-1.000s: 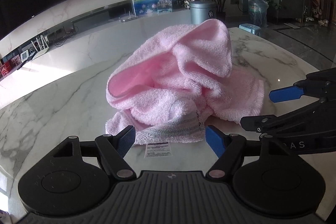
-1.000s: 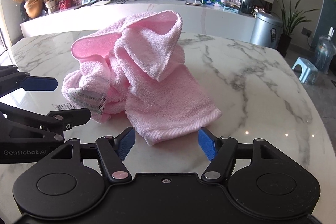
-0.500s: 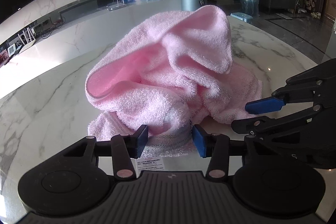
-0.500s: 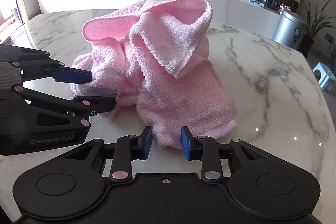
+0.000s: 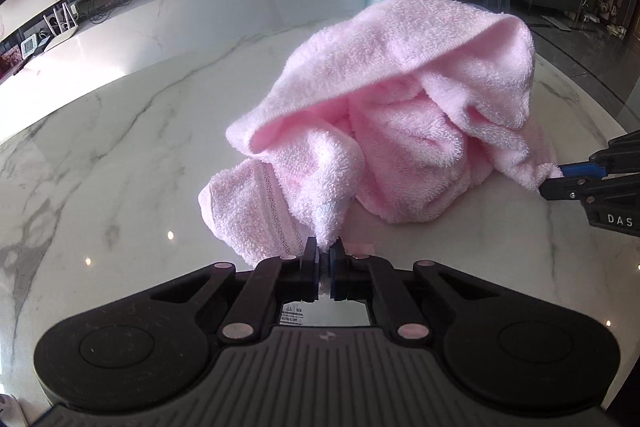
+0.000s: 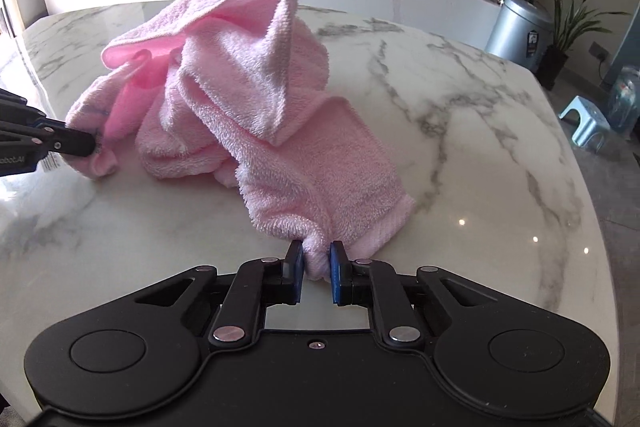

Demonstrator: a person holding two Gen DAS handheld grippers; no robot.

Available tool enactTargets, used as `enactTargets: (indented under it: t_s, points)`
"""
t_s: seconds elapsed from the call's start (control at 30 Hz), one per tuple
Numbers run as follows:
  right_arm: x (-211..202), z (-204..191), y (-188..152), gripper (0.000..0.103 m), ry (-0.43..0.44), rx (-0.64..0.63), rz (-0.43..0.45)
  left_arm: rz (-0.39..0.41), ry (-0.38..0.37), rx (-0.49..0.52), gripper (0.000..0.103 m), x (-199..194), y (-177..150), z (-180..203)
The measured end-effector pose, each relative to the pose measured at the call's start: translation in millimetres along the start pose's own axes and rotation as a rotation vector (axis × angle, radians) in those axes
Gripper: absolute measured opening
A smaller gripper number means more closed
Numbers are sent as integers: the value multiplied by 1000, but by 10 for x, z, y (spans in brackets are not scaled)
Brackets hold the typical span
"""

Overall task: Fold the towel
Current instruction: 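Lift the towel with both grippers and pull the edges apart to unfurl it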

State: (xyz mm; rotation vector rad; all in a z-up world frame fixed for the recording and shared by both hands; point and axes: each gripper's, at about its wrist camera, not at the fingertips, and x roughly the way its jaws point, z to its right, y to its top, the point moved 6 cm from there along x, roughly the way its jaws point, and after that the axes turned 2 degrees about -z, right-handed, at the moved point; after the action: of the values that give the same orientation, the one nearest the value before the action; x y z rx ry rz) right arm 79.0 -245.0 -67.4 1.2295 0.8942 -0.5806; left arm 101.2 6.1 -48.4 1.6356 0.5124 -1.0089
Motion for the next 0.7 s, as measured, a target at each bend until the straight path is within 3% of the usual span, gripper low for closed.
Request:
enactTargets:
  t_s: [0.2,0.7]
  points:
    - [-122,338,-198,11,-74,36,-35,-32,58,4,3,-136,-31,-248]
    - [-1006,1070,75,7,-306,24,67,32,224,13,3,-770,232,-624]
